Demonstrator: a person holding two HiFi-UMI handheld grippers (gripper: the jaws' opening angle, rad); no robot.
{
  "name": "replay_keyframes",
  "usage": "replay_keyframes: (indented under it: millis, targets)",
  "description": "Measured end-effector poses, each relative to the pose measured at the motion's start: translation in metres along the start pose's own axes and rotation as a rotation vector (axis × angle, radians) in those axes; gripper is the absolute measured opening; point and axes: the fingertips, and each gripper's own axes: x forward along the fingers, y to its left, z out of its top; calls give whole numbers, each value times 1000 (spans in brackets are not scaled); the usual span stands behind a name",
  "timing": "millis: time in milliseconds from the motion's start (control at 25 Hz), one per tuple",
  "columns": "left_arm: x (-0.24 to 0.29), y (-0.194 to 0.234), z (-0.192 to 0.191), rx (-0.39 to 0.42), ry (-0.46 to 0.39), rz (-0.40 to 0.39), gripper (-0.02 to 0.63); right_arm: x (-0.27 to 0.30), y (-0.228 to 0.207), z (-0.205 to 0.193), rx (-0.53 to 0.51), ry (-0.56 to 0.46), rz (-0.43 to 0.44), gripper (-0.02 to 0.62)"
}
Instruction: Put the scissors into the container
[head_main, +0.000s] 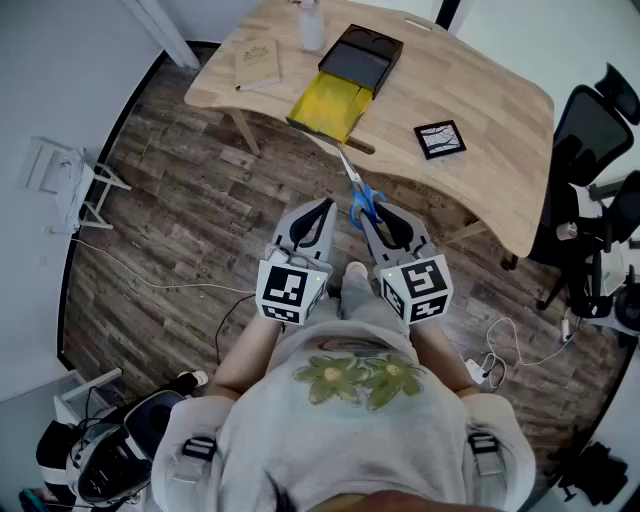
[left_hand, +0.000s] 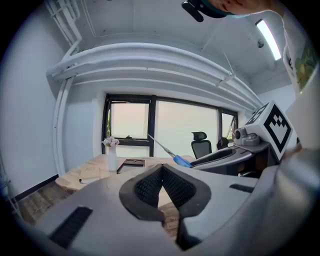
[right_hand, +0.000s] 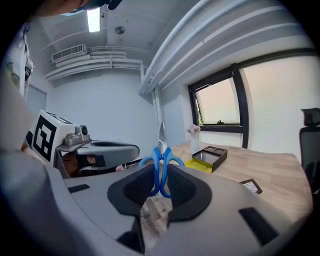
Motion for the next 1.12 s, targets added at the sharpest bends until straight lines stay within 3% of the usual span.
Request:
replay_keyframes:
  millis: [480,880,1120]
  targets:
    - [23,1,9,41,6,-16,8,5,-21,1,-18,-9,16,80]
    - [33,-13,-5,-9,3,36,8,5,-39,-8,-76,12,56,80]
    - [39,25,-8,-38,23,50,7,41,-34,-7,-54,55,74,80]
